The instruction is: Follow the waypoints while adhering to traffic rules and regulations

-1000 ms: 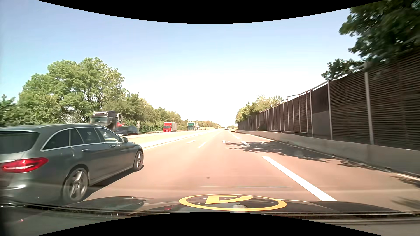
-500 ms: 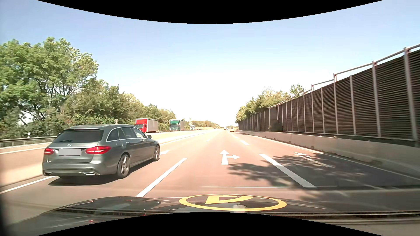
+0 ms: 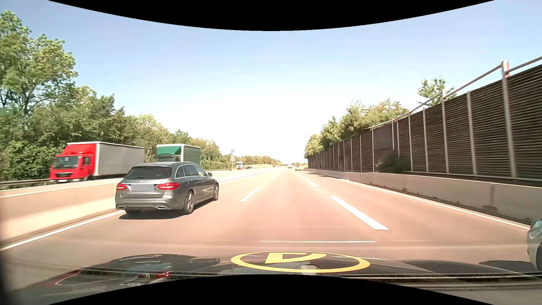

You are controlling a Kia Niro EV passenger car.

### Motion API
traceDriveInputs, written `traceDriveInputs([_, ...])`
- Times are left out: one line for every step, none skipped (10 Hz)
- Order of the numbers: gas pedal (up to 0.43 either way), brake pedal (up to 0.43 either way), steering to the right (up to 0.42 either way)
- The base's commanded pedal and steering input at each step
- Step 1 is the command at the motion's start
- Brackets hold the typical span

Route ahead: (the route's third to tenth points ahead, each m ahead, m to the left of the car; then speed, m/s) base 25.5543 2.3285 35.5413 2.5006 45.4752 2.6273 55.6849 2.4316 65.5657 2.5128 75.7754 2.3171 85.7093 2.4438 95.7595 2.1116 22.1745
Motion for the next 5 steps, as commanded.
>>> traceDriveInputs([0.228, 0.0, 0.001])
traceDriveInputs([0.228, 0.0, 0.001])
traceDriveInputs([0.228, 0.0, 0.001])
traceDriveInputs([0.228, 0.0, 0.001])
traceDriveInputs([0.228, 0.0, 0.001])
